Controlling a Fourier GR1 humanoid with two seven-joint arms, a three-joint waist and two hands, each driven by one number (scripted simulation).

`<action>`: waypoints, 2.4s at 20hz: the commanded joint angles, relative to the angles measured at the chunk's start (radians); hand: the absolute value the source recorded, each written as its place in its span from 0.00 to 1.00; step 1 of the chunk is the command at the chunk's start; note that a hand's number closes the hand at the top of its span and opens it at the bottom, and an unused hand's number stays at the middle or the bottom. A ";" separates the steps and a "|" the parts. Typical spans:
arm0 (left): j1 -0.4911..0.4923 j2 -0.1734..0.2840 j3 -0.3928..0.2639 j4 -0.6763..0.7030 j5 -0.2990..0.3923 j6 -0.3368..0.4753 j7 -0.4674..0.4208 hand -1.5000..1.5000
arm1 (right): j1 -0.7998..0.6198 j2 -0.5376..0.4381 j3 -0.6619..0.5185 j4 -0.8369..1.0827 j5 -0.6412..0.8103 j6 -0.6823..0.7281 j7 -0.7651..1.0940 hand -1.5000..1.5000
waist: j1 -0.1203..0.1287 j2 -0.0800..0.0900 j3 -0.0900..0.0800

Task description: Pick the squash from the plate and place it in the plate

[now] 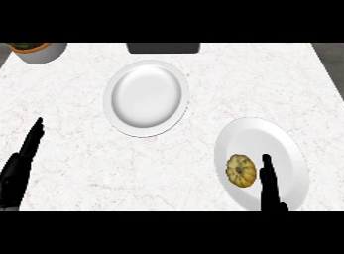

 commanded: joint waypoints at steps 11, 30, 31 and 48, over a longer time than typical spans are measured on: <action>0.032 0.014 0.022 -0.014 0.005 -0.038 -0.018 0.50 | 0.248 -0.013 -0.056 -0.229 0.640 0.513 0.659 0.00 | 0.005 0.006 -0.004; -0.054 -0.030 0.083 0.034 -0.052 -0.084 0.007 0.50 | -0.218 0.201 -0.234 -0.113 0.573 1.403 1.028 0.00 | 0.016 0.008 0.003; -0.039 -0.065 0.081 0.043 -0.054 -0.091 0.003 0.50 | -0.192 0.211 -0.202 0.003 0.618 1.272 0.995 0.00 | 0.016 0.007 0.003; -0.029 -0.182 0.141 0.056 -0.194 -0.138 0.003 0.50 | -0.201 0.193 -0.316 0.126 0.550 1.313 0.908 0.00 | 0.012 0.007 0.003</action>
